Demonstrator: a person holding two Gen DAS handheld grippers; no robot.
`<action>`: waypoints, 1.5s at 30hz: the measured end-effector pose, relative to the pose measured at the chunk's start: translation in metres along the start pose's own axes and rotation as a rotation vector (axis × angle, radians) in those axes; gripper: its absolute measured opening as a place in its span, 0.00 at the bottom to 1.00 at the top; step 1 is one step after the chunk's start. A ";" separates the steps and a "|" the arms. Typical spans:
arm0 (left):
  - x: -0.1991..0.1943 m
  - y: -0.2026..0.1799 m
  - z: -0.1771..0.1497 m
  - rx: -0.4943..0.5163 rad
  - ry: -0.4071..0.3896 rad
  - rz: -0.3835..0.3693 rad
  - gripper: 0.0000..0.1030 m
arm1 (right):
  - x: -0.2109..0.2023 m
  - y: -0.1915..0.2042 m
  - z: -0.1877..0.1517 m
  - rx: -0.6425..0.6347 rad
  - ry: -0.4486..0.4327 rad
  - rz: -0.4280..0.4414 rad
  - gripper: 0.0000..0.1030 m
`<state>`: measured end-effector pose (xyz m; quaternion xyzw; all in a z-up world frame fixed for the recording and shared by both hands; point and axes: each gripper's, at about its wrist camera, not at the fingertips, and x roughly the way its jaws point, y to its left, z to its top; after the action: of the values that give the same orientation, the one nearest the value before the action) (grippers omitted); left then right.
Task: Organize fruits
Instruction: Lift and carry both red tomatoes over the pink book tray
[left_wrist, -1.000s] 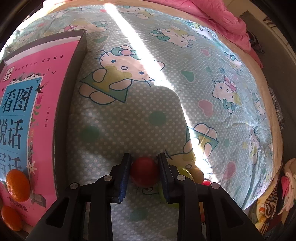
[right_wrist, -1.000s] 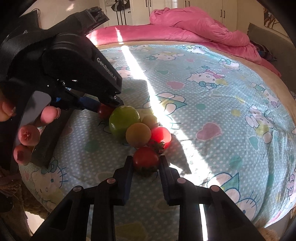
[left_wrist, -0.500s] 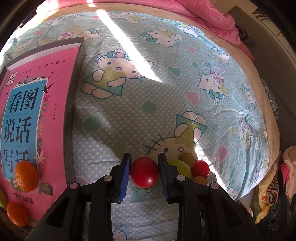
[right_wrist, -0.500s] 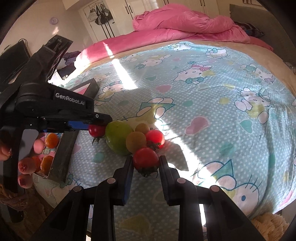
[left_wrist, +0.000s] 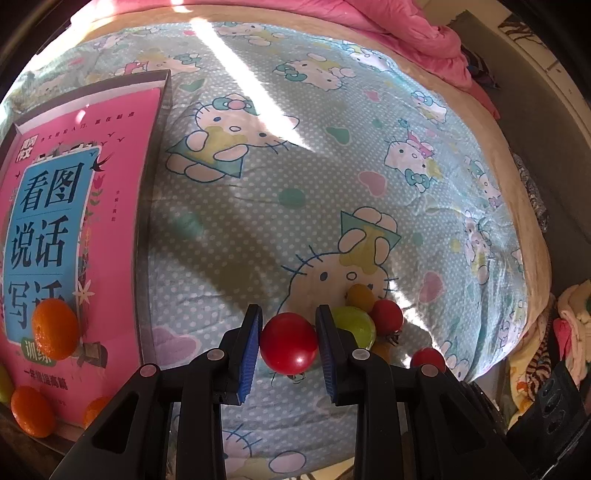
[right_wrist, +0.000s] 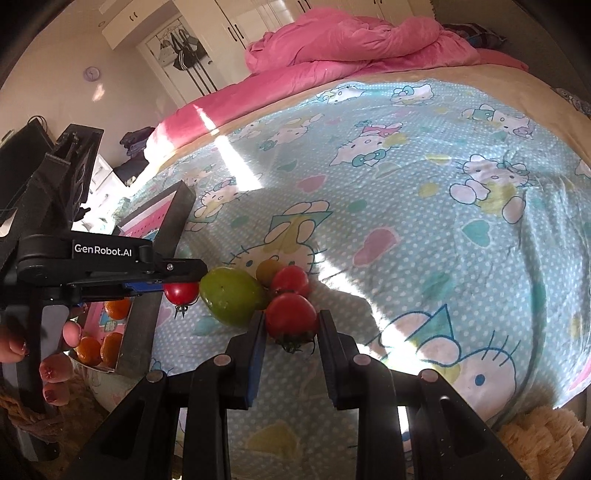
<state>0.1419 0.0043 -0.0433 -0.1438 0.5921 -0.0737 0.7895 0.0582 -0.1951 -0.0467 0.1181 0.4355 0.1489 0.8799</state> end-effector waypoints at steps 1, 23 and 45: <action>-0.001 0.000 0.000 0.000 0.001 -0.007 0.30 | -0.001 -0.001 0.000 0.004 -0.001 -0.001 0.27; -0.005 -0.014 -0.013 0.072 0.003 -0.050 0.30 | -0.015 -0.002 0.000 0.024 -0.066 0.004 0.27; -0.050 -0.011 -0.021 0.101 -0.094 -0.036 0.30 | -0.036 0.044 0.000 -0.112 -0.143 0.007 0.27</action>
<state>0.1082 0.0055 0.0007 -0.1175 0.5470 -0.1109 0.8214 0.0310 -0.1673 -0.0055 0.0805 0.3619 0.1674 0.9135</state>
